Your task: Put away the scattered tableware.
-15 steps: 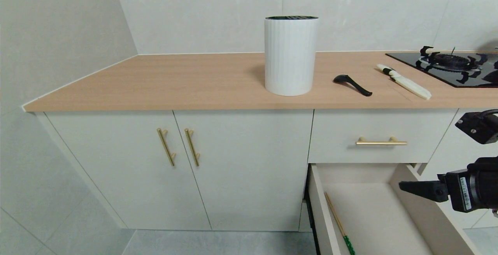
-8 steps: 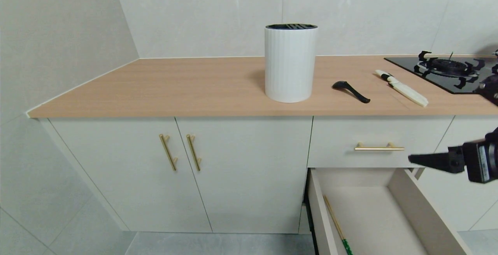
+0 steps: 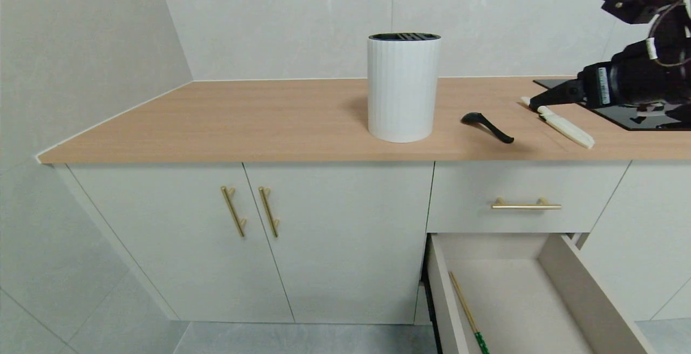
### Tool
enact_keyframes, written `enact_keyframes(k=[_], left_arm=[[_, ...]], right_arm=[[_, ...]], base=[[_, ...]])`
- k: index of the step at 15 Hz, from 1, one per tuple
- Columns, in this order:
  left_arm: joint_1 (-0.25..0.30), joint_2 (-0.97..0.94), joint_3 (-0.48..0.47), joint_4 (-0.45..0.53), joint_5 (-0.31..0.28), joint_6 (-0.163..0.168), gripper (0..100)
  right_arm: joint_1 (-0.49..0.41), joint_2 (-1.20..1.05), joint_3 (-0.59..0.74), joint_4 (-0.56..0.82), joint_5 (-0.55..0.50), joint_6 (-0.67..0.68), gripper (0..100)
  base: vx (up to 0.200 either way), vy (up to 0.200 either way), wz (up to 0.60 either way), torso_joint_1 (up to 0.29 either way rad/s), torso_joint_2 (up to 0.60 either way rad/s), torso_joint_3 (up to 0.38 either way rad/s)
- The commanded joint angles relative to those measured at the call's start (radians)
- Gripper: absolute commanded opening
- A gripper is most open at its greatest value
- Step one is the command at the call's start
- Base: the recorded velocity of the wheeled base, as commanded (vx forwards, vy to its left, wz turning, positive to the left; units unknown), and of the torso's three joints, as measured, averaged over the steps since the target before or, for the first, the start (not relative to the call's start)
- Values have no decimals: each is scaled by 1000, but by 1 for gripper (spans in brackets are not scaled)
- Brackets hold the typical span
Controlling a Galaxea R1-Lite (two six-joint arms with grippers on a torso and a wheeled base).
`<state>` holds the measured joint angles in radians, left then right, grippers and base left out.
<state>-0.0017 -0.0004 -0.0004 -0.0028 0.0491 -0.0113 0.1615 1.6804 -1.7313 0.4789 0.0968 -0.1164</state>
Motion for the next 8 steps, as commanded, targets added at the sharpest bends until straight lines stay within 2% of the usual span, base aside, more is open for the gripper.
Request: enact_keyframes(k=[1, 2, 8], left_arm=[[0, 0, -1, 0, 1, -1, 100], [0, 0, 0, 0, 1, -1, 100], [0, 0, 0, 0, 0, -1, 100]], right_arm=[[-17, 274, -221, 50, 31, -22, 100], [-25, 320, -269, 56, 52, -22, 100], [-28, 424, -269, 15, 67, -34, 100]], base=[[0, 0, 0, 0, 0, 0], [0, 0, 0, 0, 0, 0], [0, 0, 0, 0, 0, 0]])
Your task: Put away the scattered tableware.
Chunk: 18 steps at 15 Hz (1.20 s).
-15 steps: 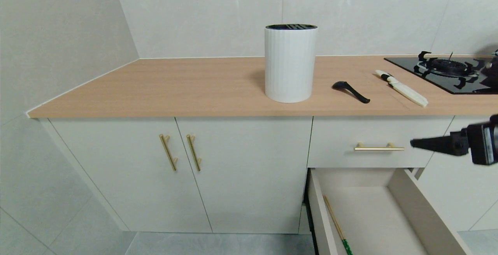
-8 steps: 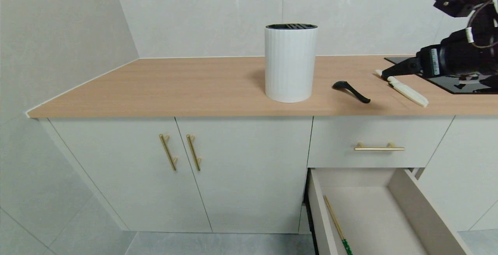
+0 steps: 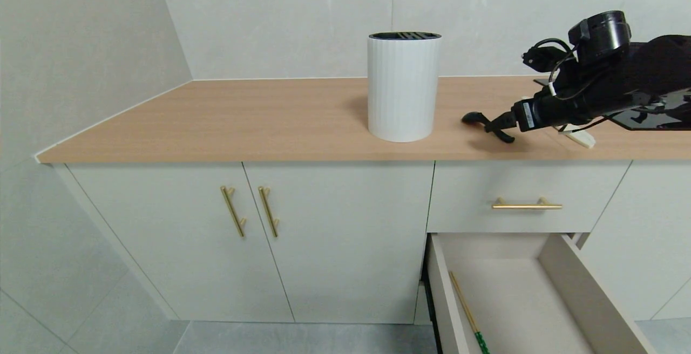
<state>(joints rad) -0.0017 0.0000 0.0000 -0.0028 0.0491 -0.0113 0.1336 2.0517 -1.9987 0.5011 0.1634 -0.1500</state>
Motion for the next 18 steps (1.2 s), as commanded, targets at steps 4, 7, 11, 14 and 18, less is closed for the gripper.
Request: enact_keyframes(k=[4, 7, 11, 14, 18], left_arm=[[0, 0, 0, 0, 0, 1, 100], [0, 0, 0, 0, 0, 1, 100], [0, 0, 0, 0, 0, 1, 100], [0, 0, 0, 0, 0, 1, 100], [0, 0, 0, 0, 0, 1, 100]], right_arm=[[0, 73, -1, -79, 11, 4, 100], [0, 82, -1, -95, 11, 6, 100], [0, 99, -1, -141, 45, 26, 100], [-2, 116, -1, -182, 45, 35, 100], [-17, 122, -1, -187, 44, 35, 100]], base=[[0, 0, 0, 0, 0, 0], [0, 0, 0, 0, 0, 0], [0, 0, 0, 0, 0, 0], [0, 0, 0, 0, 0, 0], [0, 0, 0, 0, 0, 0]])
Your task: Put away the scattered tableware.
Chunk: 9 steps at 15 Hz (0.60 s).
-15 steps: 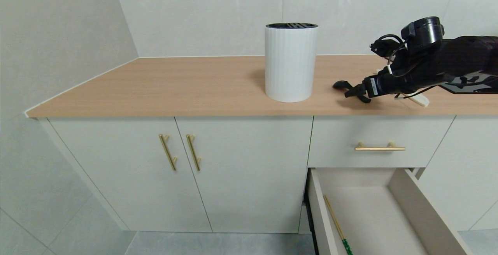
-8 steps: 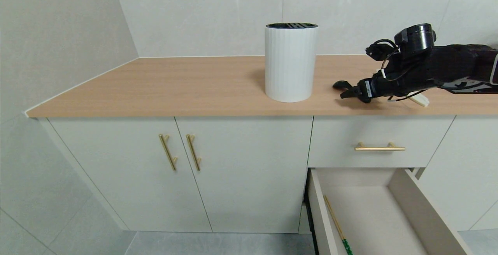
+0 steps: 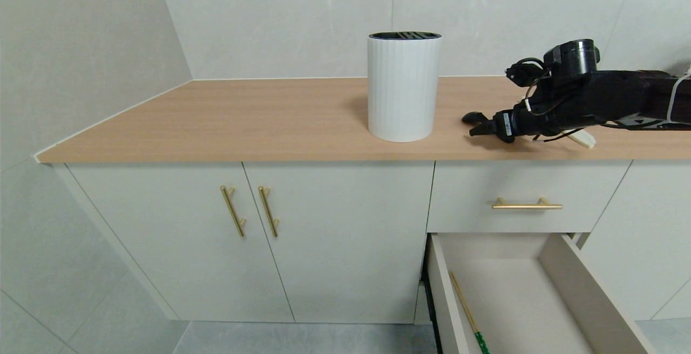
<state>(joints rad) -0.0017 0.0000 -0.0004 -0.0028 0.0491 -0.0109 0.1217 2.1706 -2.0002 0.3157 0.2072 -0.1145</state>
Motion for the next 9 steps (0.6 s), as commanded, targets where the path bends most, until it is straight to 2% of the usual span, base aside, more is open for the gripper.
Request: enact_keyframes(k=[1, 2, 3, 9], left_arm=[[0, 0, -1, 0, 0, 0, 100], [0, 0, 0, 0, 0, -1, 100], [0, 0, 0, 0, 1, 0, 100], [0, 0, 0, 0, 0, -1, 100]], right_arm=[[-10, 6, 0, -4, 0, -1, 100], [-16, 8, 0, -6, 0, -1, 100], [-17, 8, 0, -6, 0, -1, 0], [-27, 17, 0, -7, 1, 6, 0]], base=[[0, 0, 0, 0, 0, 0], [0, 0, 0, 0, 0, 0], [0, 0, 0, 0, 0, 0], [0, 0, 0, 0, 0, 0]])
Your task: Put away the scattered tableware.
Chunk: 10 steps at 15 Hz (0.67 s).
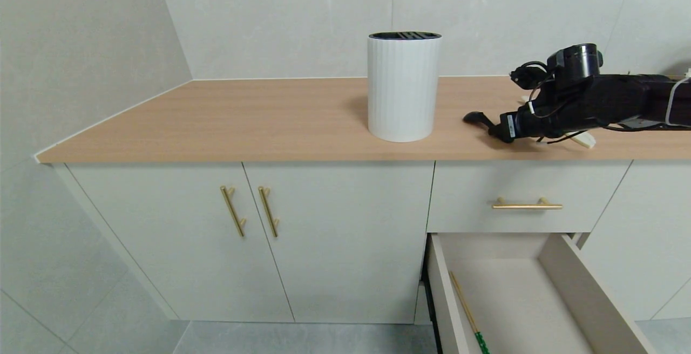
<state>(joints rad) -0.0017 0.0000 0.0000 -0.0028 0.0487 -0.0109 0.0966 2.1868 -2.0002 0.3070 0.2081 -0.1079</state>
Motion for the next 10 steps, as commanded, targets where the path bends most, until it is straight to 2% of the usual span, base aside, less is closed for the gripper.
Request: enact_keyframes(k=[1, 5, 10], left_arm=[[0, 0, 0, 0, 0, 0, 100], [0, 0, 0, 0, 0, 0, 100], [0, 0, -2, 0, 0, 0, 100]], right_arm=[[-1, 1, 0, 1, 1, 0, 0], [-1, -59, 0, 14, -4, 2, 0], [-3, -364, 0, 343, -15, 65, 0]], base=[[0, 0, 0, 0, 0, 0], [0, 0, 0, 0, 0, 0], [0, 0, 0, 0, 0, 0]])
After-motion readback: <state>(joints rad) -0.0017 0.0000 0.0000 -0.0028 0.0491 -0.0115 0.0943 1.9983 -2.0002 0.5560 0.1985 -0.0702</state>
